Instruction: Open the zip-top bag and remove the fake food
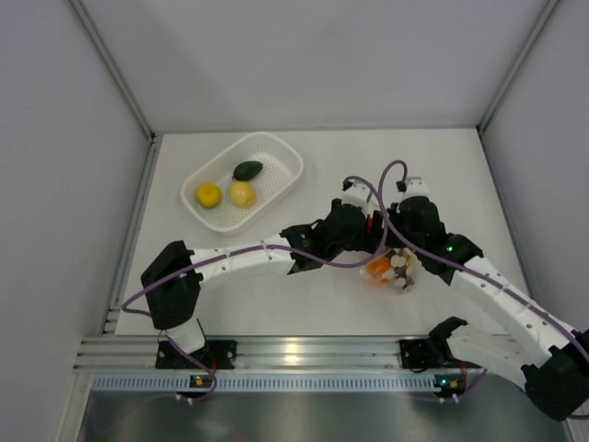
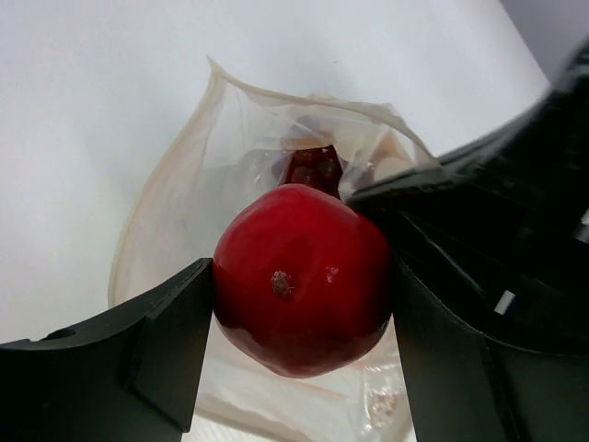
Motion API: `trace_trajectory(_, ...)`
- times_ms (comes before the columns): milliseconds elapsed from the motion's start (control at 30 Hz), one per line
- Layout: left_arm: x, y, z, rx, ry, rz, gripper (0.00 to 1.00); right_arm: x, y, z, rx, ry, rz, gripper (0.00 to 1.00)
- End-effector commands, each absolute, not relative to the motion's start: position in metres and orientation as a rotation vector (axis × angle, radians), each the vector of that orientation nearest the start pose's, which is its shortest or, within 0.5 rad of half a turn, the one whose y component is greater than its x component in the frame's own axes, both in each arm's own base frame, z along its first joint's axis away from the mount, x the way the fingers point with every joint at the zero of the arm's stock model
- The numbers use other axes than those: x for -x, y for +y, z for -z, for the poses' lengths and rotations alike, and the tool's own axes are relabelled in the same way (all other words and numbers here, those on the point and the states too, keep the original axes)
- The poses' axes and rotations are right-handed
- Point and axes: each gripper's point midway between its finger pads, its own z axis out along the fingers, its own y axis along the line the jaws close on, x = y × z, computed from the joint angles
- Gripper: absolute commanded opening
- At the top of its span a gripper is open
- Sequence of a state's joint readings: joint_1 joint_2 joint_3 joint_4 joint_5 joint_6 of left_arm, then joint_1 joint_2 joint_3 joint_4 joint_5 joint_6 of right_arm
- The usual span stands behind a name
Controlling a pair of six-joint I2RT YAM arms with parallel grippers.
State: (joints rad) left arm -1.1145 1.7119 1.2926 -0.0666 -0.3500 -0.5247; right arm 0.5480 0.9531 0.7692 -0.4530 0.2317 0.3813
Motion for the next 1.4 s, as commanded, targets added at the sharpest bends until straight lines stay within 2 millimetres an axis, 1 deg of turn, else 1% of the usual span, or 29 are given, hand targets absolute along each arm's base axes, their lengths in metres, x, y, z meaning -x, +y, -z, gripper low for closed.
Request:
trace_trajectory(0, -0.244, -0.435, -0.229, -0.387, 1.981, 0.770, 0.00, -0.287, 0.142, -0.195, 0.029, 2.101, -0.286, 0.00)
trace_trajectory(67, -0.244, -0.428, -0.238, -0.370, 1.974, 0.758, 0.00, -0.290, 0.139, -0.193, 0.019, 2.106, -0.264, 0.00)
trace_trajectory(100, -0.243, -0.423, -0.249, -0.361, 1.957, 0.765, 0.00, -0.292, 0.138, -0.192, 0.014, 2.108, -0.253, 0.00)
trace_trajectory(233, -0.248, -0.400, -0.267, -0.323, 1.921, 0.690, 0.00, -0.298, 0.138, -0.188, -0.007, 2.119, -0.225, 0.00)
trace_trajectory(333, -0.260, -0.375, -0.277, -0.265, 1.906, 0.562, 0.00, -0.300, 0.140, -0.187, -0.018, 2.121, -0.232, 0.00)
trace_trajectory(367, -0.265, -0.363, -0.282, -0.229, 1.893, 0.503, 0.00, -0.301, 0.140, -0.187, -0.018, 2.120, -0.233, 0.00)
trace_trajectory(400, -0.267, -0.355, -0.282, -0.228, 1.901, 0.459, 0.00, -0.301, 0.140, -0.187, -0.019, 2.120, -0.236, 0.00)
trace_trajectory(433, -0.273, -0.346, -0.288, -0.205, 1.896, 0.429, 0.00, -0.301, 0.141, -0.188, -0.017, 2.119, -0.237, 0.00)
trace_trajectory(467, -0.277, -0.337, -0.292, -0.180, 1.893, 0.402, 0.00, -0.301, 0.140, -0.188, -0.020, 2.116, -0.238, 0.00)
trace_trajectory(500, -0.279, -0.330, -0.291, -0.174, 1.907, 0.382, 0.00, -0.300, 0.140, -0.190, -0.022, 2.112, -0.241, 0.00)
trace_trajectory(567, -0.293, -0.310, -0.293, -0.121, 1.911, 0.352, 0.00, -0.299, 0.140, -0.191, -0.020, 2.110, -0.244, 0.00)
trace_trajectory(600, -0.303, -0.295, -0.297, -0.085, 1.910, 0.337, 0.00, -0.298, 0.140, -0.193, -0.022, 2.103, -0.250, 0.00)
trace_trajectory(700, -0.319, -0.266, -0.294, -0.022, 1.928, 0.310, 0.00, -0.297, 0.139, -0.197, -0.021, 2.092, -0.256, 0.00)
trace_trajectory(733, -0.334, -0.244, -0.291, 0.037, 1.934, 0.265, 0.00, -0.297, 0.139, -0.197, -0.022, 2.092, -0.257, 0.00)
trace_trajectory(800, -0.349, -0.222, -0.280, 0.088, 1.960, 0.226, 0.00, -0.296, 0.138, -0.199, -0.019, 2.090, -0.256, 0.00)
trace_trajectory(833, -0.364, -0.201, -0.274, 0.132, 1.980, 0.216, 0.00, -0.296, 0.138, -0.199, -0.016, 2.090, -0.257, 0.00)
trace_trajectory(867, -0.374, -0.189, -0.267, 0.160, 1.994, 0.185, 0.00, -0.296, 0.139, -0.200, -0.015, 2.089, -0.263, 0.00)
trace_trajectory(900, -0.380, -0.179, -0.262, 0.179, 2.005, 0.162, 0.00, -0.296, 0.139, -0.200, -0.016, 2.088, -0.264, 0.00)
trace_trajectory(933, -0.389, -0.159, -0.255, 0.224, 2.020, 0.121, 0.00, -0.296, 0.140, -0.200, -0.014, 2.086, -0.266, 0.00)
trace_trajectory(967, -0.396, -0.151, -0.244, 0.243, 2.052, 0.095, 0.00, -0.296, 0.140, -0.200, -0.013, 2.087, -0.272, 0.00)
trace_trajectory(1000, -0.405, -0.131, -0.241, 0.296, 2.056, 0.065, 0.00, -0.296, 0.141, -0.201, -0.010, 2.086, -0.275, 0.00)
trace_trajectory(1067, -0.413, -0.113, -0.227, 0.342, 2.083, 0.006, 0.00, -0.296, 0.143, -0.201, -0.003, 2.090, -0.284, 0.00)
trace_trajectory(1100, -0.417, -0.097, -0.222, 0.379, 2.090, -0.021, 0.00, -0.295, 0.144, -0.201, 0.003, 2.091, -0.294, 0.00)
trace_trajectory(1167, -0.421, -0.084, -0.207, 0.414, 2.123, -0.055, 0.00, -0.293, 0.147, -0.203, 0.015, 2.091, -0.313, 0.00)
trace_trajectory(1200, -0.421, -0.072, -0.197, 0.440, 2.143, -0.079, 0.00, -0.293, 0.146, -0.204, 0.014, 2.087, -0.313, 0.00)
trace_trajectory(1267, -0.423, -0.064, -0.181, 0.463, 2.177, -0.093, 0.00, -0.292, 0.145, -0.206, 0.014, 2.083, -0.311, 0.00)
trace_trajectory(1300, -0.424, -0.057, -0.174, 0.482, 2.189, -0.108, 0.01, -0.292, 0.145, -0.206, 0.015, 2.083, -0.310, 0.00)
trace_trajectory(1333, -0.423, -0.055, -0.162, 0.488, 2.215, -0.125, 0.08, -0.291, 0.145, -0.206, 0.015, 2.082, -0.315, 0.00)
trace_trajectory(1367, -0.424, -0.055, -0.156, 0.485, 2.235, -0.117, 0.09, -0.291, 0.145, -0.206, 0.015, 2.082, -0.315, 0.00)
